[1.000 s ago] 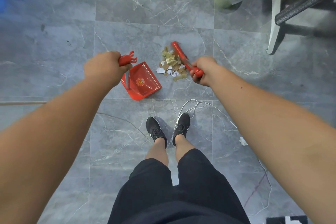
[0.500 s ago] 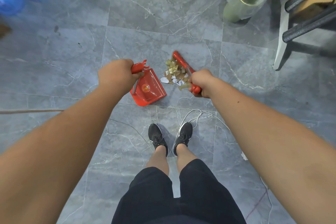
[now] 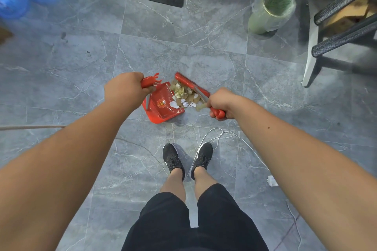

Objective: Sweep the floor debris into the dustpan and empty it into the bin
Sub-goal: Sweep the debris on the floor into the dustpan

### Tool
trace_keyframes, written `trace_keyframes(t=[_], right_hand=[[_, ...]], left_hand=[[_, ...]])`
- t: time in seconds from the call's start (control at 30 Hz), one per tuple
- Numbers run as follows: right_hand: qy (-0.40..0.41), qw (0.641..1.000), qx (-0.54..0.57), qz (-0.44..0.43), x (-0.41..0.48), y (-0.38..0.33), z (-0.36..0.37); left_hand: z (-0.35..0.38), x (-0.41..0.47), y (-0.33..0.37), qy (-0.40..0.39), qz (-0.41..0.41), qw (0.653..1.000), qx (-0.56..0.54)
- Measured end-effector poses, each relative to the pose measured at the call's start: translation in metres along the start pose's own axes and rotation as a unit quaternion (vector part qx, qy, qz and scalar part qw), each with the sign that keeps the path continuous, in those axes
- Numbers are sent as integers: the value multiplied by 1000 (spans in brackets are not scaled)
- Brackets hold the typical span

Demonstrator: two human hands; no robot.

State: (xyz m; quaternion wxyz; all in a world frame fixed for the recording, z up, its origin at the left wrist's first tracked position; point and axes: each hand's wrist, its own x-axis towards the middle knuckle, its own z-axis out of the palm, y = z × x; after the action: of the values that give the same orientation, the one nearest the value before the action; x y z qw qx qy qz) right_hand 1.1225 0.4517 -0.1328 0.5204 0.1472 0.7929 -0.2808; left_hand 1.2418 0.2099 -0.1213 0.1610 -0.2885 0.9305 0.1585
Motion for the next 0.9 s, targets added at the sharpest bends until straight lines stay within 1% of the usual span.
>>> trace_keyframes(t=[0.2,0.43,0.6,0.9], right_hand=[[-33,999,-26,-10,-10,8,8],[-51,998,29,-4,-18,13,9],[-47,994,99,20,-27,13,-18],[-10,993,114,8,-32,27,-46]], left_hand=[[2,-1,-4,6,-7,1000,3],[2,-1,-5,4,-9,1000,16],[0,-1,-6,2,-12,1000,23],[-3,-3,-10,-11,16,999,45]])
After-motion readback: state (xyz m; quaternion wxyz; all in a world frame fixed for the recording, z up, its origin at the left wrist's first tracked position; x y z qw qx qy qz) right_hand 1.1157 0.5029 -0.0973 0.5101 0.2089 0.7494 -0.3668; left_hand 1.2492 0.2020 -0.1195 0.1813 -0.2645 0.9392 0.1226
